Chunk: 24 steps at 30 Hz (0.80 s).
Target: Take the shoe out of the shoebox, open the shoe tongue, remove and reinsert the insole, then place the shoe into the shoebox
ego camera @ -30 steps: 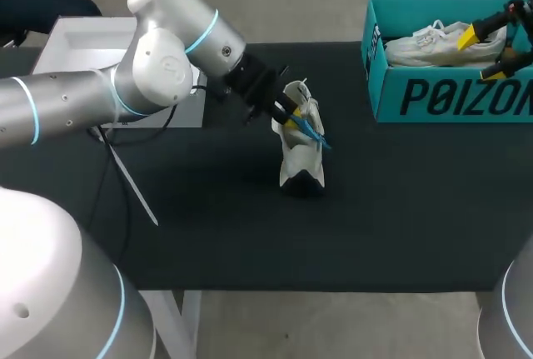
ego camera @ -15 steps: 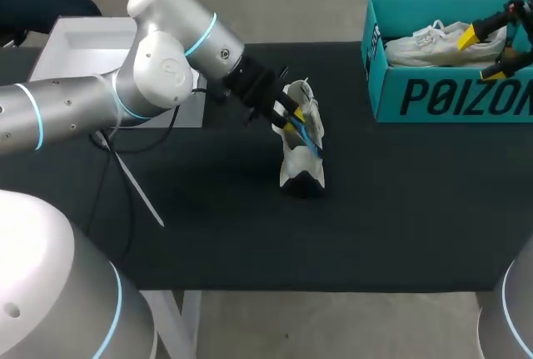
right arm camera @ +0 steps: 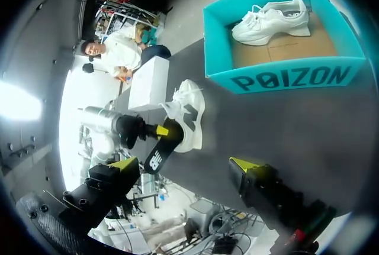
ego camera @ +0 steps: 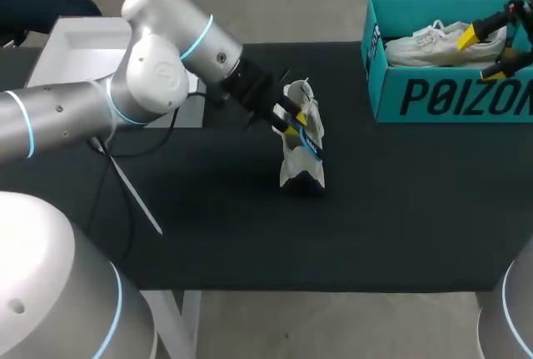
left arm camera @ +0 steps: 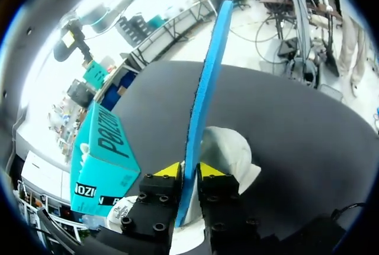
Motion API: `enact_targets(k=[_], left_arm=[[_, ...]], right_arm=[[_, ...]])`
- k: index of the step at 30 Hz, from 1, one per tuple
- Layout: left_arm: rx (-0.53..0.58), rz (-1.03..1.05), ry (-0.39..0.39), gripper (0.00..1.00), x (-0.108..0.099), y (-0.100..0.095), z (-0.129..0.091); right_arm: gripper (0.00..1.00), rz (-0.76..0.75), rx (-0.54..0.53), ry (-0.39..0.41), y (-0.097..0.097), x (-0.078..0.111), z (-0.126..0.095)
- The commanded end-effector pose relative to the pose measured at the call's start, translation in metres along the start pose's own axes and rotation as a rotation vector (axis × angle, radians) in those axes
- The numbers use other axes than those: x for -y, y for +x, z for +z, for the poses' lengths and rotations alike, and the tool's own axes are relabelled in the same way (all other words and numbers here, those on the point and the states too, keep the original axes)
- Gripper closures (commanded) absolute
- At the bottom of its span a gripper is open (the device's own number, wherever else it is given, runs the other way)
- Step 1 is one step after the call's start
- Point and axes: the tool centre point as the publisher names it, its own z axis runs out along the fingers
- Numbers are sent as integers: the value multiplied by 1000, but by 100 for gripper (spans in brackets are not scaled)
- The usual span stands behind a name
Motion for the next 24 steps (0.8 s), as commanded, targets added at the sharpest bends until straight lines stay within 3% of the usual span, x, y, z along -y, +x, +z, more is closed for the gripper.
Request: enact_targets(k=[1,12,24], left_arm=[[-5,-2,-6,100,2,4,-1],[61,-77,20,100,-13,1,6],[60,-117,-46,100,-36,-13,11]], right_arm=[[0,2,3,2,0,0,0],[0,2,3,2,0,0,0],[0,2,3,2,0,0,0]])
